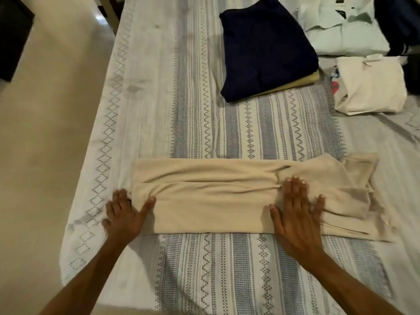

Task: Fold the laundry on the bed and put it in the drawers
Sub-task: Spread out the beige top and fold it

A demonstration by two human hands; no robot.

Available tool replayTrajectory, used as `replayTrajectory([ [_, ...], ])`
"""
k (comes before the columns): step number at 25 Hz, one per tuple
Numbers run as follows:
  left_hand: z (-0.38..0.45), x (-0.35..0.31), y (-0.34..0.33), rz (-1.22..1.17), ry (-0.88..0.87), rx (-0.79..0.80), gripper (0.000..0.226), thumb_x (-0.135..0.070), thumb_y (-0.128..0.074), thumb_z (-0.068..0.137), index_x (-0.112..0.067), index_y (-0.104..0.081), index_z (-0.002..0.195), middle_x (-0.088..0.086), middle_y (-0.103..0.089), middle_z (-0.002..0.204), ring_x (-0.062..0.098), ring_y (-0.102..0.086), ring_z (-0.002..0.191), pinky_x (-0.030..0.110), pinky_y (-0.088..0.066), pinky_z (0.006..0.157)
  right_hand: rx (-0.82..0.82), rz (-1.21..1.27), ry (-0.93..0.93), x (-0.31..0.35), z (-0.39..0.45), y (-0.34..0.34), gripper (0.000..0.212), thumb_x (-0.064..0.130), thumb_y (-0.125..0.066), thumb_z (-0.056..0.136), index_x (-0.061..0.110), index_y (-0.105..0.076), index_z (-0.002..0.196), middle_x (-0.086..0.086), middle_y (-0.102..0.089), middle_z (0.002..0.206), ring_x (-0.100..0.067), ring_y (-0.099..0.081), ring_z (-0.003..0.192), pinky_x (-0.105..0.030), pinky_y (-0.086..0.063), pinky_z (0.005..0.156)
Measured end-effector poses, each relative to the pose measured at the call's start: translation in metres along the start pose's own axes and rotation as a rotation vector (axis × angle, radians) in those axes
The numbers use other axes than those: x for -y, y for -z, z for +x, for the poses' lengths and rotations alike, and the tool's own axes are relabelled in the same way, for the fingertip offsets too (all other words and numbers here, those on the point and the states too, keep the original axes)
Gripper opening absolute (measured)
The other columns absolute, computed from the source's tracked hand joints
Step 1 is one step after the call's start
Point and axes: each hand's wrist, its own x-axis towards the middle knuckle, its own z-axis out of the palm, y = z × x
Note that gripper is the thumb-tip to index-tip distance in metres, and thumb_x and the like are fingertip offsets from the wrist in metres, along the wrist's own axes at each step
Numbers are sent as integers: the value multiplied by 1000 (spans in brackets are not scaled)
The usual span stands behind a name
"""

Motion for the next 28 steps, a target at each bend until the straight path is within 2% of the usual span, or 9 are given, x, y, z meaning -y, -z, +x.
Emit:
replayTrajectory([
  [5, 25, -7, 23, -296, -94, 32, 95, -93, -58, 70, -7, -66, 109, 7, -69, 102, 34, -65, 101, 40, -50, 80, 36, 40, 332, 88, 27, -8, 76, 47, -37, 107, 12, -7, 166, -9, 0, 174, -27, -1, 161, -62, -11, 125],
  [7, 30, -20, 28, -475, -14, 142, 98, -96, -62, 62, -10, -67, 111, 4, -72, 101, 27, -69, 92, 33, -50, 67, 115, 53, 344, 123, 41, -22, 74, 53, -30, 108, 16, -3, 166, -4, 4, 174, -22, 5, 161, -58, -9, 127],
  [10, 34, -35, 31, -538, 74, 165, 91, -81, -69, 75, -10, -59, 131, 9, -66, 122, 34, -64, 112, 37, -48, 82, 188, 29, 248, 149, 53, -35, 73, 59, -18, 108, 19, 2, 166, 0, 9, 174, -19, 12, 160, -56, -2, 128],
  [13, 16, -57, 48, -596, -65, 78, 52, -61, -65, 93, -20, -68, 124, -1, -69, 110, 31, -66, 111, 36, -46, 86, 189, 190, 229, 148, 53, -34, 68, 54, -18, 107, 20, -11, 167, 5, -1, 174, -14, 6, 160, -50, 0, 129],
  [15, -13, -86, 63, -610, -221, 5, 39, -52, -60, 100, -21, -67, 124, -2, -73, 106, 24, -69, 102, 34, -50, 86, 252, 643, 87, 146, 55, -16, 60, 47, -27, 109, 22, -31, 162, 8, -22, 170, -6, -11, 158, -43, -11, 129],
  [17, -48, -128, 68, -533, -404, -20, 35, -42, -56, 104, -16, -64, 126, 0, -75, 103, 18, -70, 91, 27, -50, 80, 270, 1214, -286, 143, 57, 21, 42, 34, -44, 110, 18, -58, 146, 7, -58, 150, -2, -47, 141, -32, -37, 118],
  [20, -108, -213, 49, -500, -575, 202, 34, -45, -58, 102, -18, -59, 124, -7, -72, 91, 6, -67, 71, 15, -52, 66, 338, 1798, -784, 110, 65, 54, 46, 42, -56, 99, 8, -72, 126, -12, -77, 116, -24, -72, 110, -35, -57, 91],
  [23, -141, -263, 10, -457, -473, 476, 56, -76, -47, 91, -29, -57, 118, -2, -75, 83, 17, -74, 71, 37, -63, 68, 466, 1998, -1010, 56, 66, 61, 65, 60, -47, 100, 7, -69, 131, -23, -70, 127, -39, -68, 117, -51, -50, 106],
  [28, -99, -200, -34, -447, -322, -26, 32, -47, -61, 96, -22, -56, 115, -3, -65, 105, 21, -64, 97, 39, -55, 80, 614, 1799, -841, 10, 64, 52, 48, 47, -58, 101, 12, -67, 133, -15, -72, 127, -34, -68, 119, -49, -49, 107],
])
